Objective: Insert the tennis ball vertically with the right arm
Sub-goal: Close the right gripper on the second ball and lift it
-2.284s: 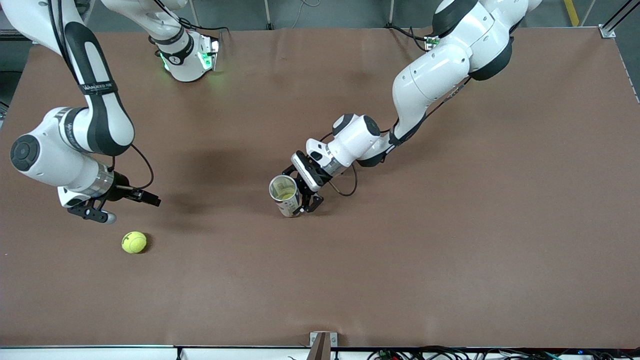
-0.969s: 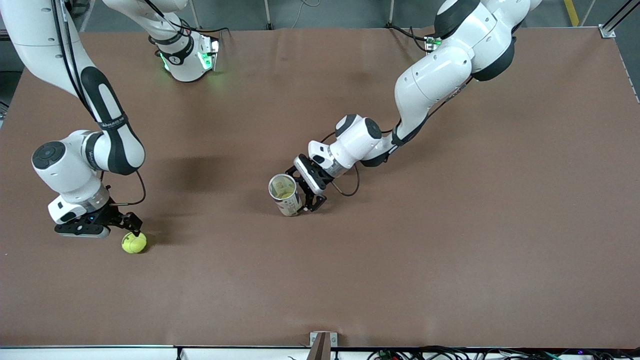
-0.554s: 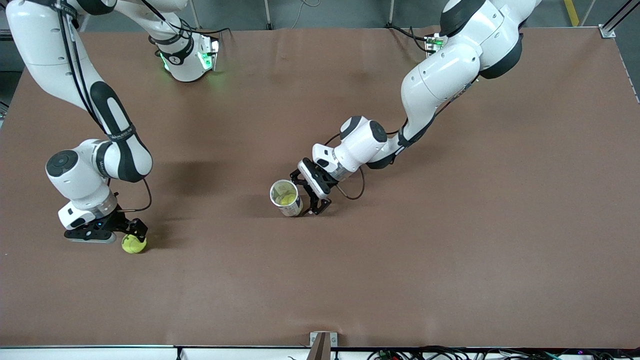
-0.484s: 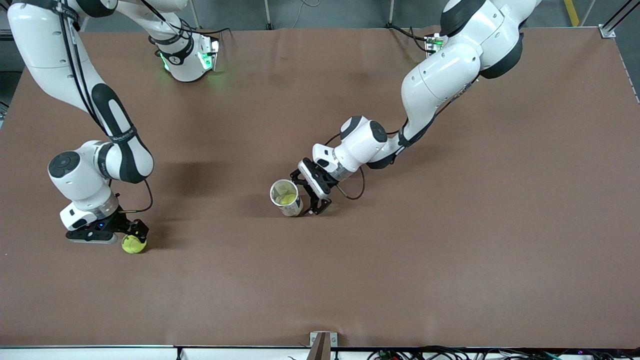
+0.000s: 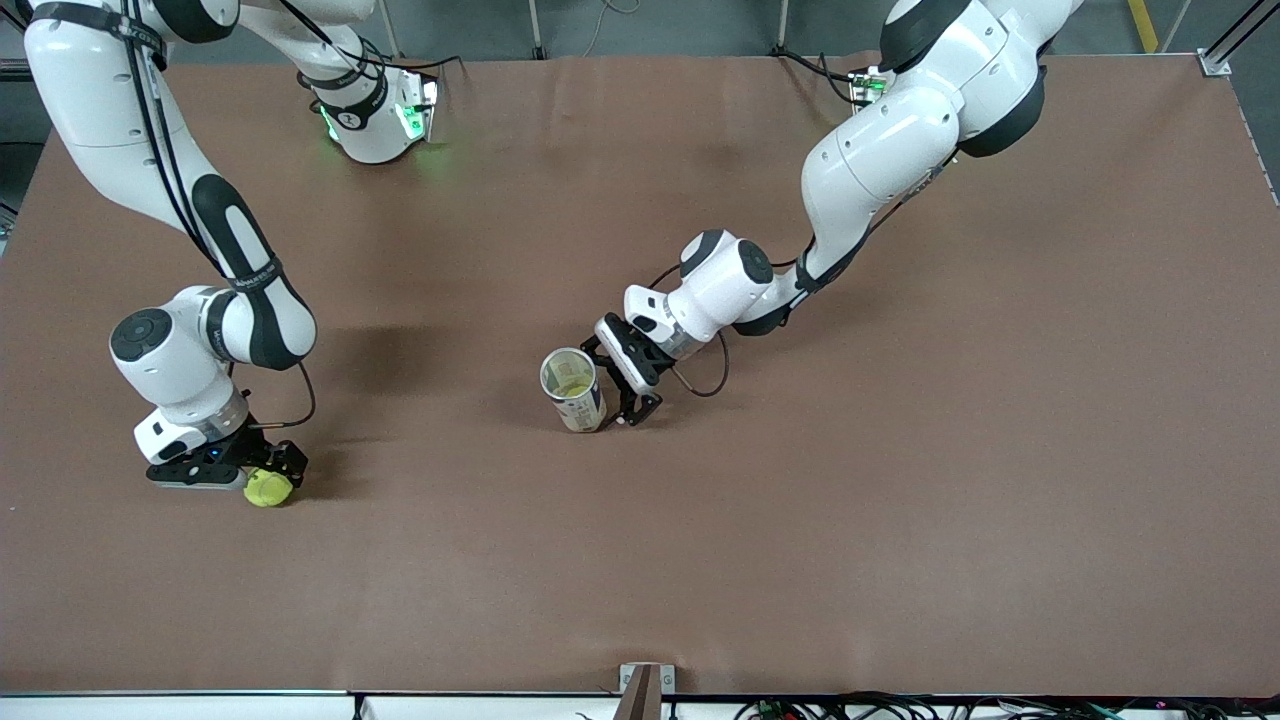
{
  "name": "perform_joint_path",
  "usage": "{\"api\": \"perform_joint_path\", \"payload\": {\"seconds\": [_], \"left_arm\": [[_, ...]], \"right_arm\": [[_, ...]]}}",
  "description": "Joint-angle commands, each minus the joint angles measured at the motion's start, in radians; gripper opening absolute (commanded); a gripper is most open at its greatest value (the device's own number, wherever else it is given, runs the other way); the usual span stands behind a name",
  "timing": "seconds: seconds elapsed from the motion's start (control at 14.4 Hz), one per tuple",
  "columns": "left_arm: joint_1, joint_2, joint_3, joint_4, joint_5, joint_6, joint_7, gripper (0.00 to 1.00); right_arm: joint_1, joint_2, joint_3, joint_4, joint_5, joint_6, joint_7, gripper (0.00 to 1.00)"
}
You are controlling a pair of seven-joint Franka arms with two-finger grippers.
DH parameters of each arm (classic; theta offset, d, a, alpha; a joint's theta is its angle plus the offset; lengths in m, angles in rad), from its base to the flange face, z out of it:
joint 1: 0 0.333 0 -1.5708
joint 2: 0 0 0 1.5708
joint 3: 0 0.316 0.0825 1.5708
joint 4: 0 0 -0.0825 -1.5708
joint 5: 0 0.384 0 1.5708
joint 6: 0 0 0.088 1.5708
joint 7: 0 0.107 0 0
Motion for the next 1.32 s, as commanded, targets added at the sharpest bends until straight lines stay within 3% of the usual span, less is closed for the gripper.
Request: {"api": "perform_joint_path", "payload": {"seconds": [0.0,0.28,0.76,1.04,1.25], "left_arm": [[-0.006,-0.029,0.002,-0.014,-0.002,-0.013,-0.008,1.0],[-0.006,-0.029,0.004,-0.013,0.001,-0.012,-0.003,1.0],[-0.004,-0.029,0.004,-0.014,0.001,-0.008,0.002,1.0],[-0.009,-0.025,0.004,-0.013,0.003,-0.007,0.003,1.0],[-0.009,-0.023,0.004,-0.014,0.003,-0.005,0.003,1.0]], "right_arm": [[-0.016,0.006,0.017,0.019,0.012,0.002,-0.004,0.89],[-0.013,0.017,0.015,0.027,0.01,0.002,-0.006,0.7],[-0.011,0.015,0.017,0.025,0.01,-0.004,-0.004,0.05],[-0.008,-0.005,0.033,0.027,0.012,-0.05,0.023,0.01],[0.035,-0.098,0.035,0.027,0.01,-0.198,0.152,0.01]]}}
